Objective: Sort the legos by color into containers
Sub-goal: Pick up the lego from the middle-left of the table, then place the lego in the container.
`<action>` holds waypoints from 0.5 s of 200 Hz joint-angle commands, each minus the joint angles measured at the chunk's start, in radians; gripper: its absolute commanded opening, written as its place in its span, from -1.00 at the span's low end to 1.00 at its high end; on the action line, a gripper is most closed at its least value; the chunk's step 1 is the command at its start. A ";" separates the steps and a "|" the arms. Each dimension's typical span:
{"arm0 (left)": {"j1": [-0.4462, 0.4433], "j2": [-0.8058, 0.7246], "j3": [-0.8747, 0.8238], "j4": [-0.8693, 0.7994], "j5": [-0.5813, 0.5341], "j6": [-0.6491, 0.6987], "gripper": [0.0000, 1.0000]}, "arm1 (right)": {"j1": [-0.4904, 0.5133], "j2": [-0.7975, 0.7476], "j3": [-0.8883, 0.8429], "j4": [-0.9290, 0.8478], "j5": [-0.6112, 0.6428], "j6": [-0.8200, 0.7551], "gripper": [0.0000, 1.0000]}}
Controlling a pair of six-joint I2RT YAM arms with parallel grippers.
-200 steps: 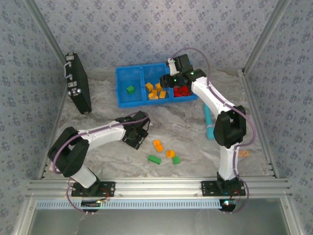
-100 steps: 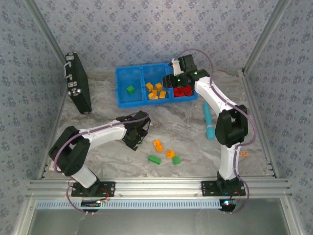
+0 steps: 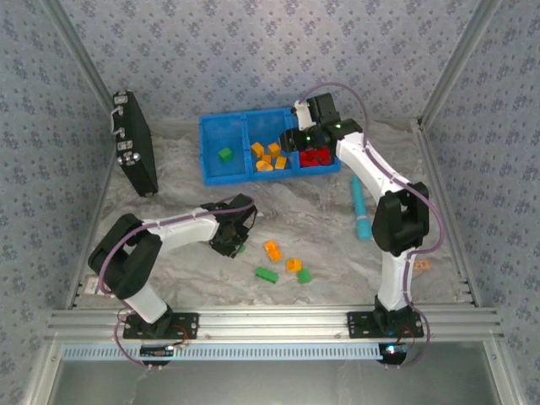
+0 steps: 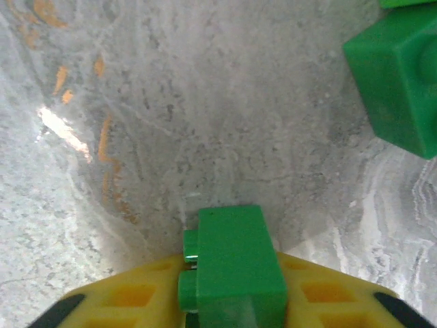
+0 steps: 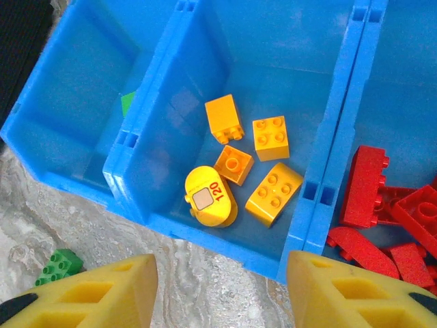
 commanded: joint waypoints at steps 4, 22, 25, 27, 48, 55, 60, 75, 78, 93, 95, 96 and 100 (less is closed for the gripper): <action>0.003 -0.017 -0.009 -0.020 -0.020 -0.005 -0.53 | 0.011 -0.081 -0.019 -0.027 0.016 -0.024 0.09; 0.006 -0.043 0.020 -0.078 -0.048 0.064 -0.67 | 0.011 -0.126 -0.063 -0.028 0.024 -0.017 0.10; 0.007 -0.047 0.029 -0.089 -0.054 0.081 -0.69 | 0.011 -0.133 -0.073 -0.029 0.027 -0.015 0.10; 0.007 -0.049 0.035 -0.099 -0.057 0.092 -0.70 | 0.011 -0.139 -0.078 -0.029 0.027 -0.014 0.10; 0.036 -0.063 0.113 -0.211 -0.096 0.243 -0.76 | 0.015 -0.212 -0.169 -0.035 0.028 0.014 0.11; 0.054 -0.070 0.137 -0.231 -0.103 0.289 -0.78 | 0.022 -0.241 -0.209 -0.036 0.028 0.022 0.12; 0.071 -0.078 0.153 -0.237 -0.103 0.324 -0.79 | 0.029 -0.261 -0.237 -0.036 0.029 0.028 0.12; 0.129 -0.102 0.217 -0.242 -0.114 0.424 -0.81 | 0.054 -0.318 -0.325 -0.057 0.035 0.045 0.13; 0.141 -0.107 0.230 -0.241 -0.118 0.448 -0.81 | 0.060 -0.332 -0.341 -0.063 0.037 0.047 0.13; 0.193 -0.103 0.334 -0.231 -0.155 0.588 -0.81 | 0.109 -0.380 -0.422 -0.080 0.059 0.060 0.14; 0.198 -0.097 0.347 -0.232 -0.164 0.607 -0.81 | 0.115 -0.387 -0.431 -0.082 0.063 0.062 0.14; 0.202 -0.095 0.356 -0.231 -0.167 0.616 -0.81 | 0.119 -0.390 -0.437 -0.083 0.064 0.064 0.15; 0.215 -0.083 0.388 -0.235 -0.180 0.653 -0.81 | 0.133 -0.400 -0.457 -0.087 0.070 0.070 0.15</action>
